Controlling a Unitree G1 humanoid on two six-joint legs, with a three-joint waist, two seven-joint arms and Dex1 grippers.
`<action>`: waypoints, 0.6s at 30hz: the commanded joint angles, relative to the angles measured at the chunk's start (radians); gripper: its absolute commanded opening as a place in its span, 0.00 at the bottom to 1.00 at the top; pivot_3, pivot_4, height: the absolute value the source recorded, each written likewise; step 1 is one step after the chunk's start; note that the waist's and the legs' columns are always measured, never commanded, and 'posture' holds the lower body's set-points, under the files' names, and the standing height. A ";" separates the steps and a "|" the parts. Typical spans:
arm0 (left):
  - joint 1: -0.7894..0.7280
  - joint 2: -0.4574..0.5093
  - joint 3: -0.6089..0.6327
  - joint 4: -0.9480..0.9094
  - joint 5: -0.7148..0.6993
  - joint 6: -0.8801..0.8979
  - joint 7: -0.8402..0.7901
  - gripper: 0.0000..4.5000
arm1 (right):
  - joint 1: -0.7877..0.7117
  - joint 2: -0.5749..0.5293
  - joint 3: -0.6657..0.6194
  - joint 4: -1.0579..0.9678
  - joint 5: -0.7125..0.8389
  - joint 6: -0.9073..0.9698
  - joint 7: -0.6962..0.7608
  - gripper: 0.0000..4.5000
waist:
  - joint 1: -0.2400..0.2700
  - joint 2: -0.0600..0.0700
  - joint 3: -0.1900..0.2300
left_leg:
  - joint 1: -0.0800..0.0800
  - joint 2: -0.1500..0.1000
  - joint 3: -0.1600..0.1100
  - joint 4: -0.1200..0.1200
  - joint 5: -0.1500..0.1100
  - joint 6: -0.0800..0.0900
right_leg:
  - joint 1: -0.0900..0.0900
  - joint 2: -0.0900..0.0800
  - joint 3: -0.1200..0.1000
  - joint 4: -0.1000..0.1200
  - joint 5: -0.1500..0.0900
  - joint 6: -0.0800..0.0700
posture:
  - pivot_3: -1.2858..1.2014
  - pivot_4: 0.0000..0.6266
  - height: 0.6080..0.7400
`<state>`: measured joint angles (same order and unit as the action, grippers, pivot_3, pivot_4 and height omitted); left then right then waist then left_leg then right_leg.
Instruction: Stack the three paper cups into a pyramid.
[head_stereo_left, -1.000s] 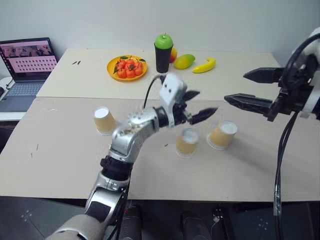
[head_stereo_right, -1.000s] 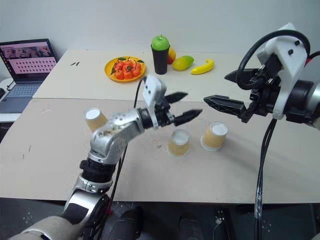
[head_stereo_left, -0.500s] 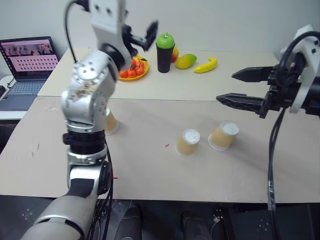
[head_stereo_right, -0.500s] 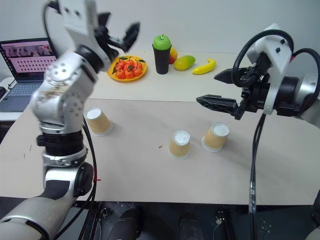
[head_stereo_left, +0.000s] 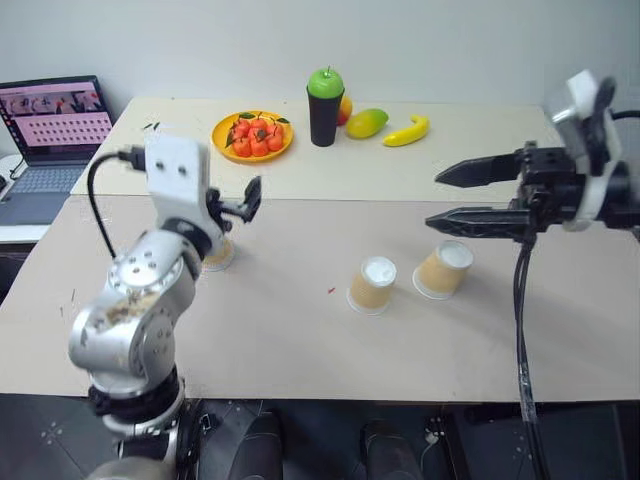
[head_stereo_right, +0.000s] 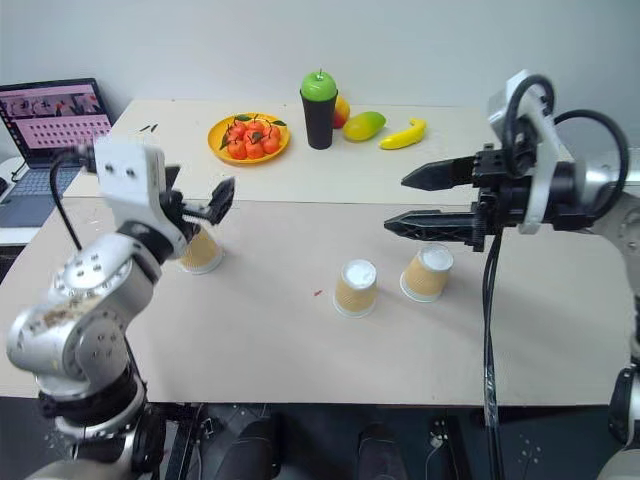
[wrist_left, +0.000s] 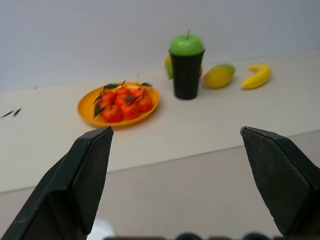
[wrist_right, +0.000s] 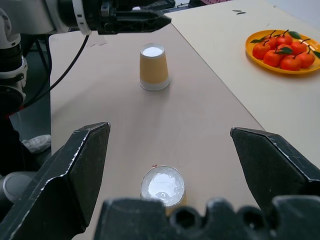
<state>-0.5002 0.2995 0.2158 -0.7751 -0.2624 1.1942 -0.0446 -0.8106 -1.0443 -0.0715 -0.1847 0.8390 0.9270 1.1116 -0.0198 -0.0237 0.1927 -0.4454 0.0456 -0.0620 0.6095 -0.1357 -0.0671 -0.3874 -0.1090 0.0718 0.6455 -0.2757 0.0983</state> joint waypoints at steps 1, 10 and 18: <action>0.060 -0.019 0.030 -0.052 0.049 -0.073 0.051 0.97 | -0.044 0.009 0.009 0.022 -0.043 -0.045 0.025 1.00 | 0.003 0.000 0.000 | 0.000 0.000 0.000 0.000 0.000 0.000 | 0.000 0.000 0.000 0.000 0.000 0.000 | 0.52 0.24 0.96; 0.237 -0.096 0.073 -0.048 0.051 -0.223 0.051 0.97 | -0.066 0.017 0.008 0.040 -0.090 -0.048 0.043 1.00 | 0.007 0.000 0.000 | -0.001 0.000 0.000 0.000 0.000 0.000 | 0.000 0.000 0.000 -0.001 0.000 0.000 | 0.52 0.24 0.96; 0.410 -0.126 0.082 0.055 0.048 -0.402 0.004 0.97 | -0.045 0.007 -0.017 0.051 -0.120 -0.073 0.048 1.00 | 0.005 0.000 0.000 | 0.000 0.000 0.000 0.001 0.000 0.000 | 0.000 0.000 0.000 0.000 0.000 0.000 | 0.52 0.24 0.96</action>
<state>-0.1050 0.1778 0.2922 -0.7381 -0.2194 0.8564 -0.0309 -0.8492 -1.0203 -0.0377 -0.1266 0.7257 0.8821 1.1538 -0.0144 -0.0240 0.1924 -0.4456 0.0456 -0.0620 0.6100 -0.1357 -0.0671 -0.3872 -0.1089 0.0717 0.6451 -0.2755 0.0978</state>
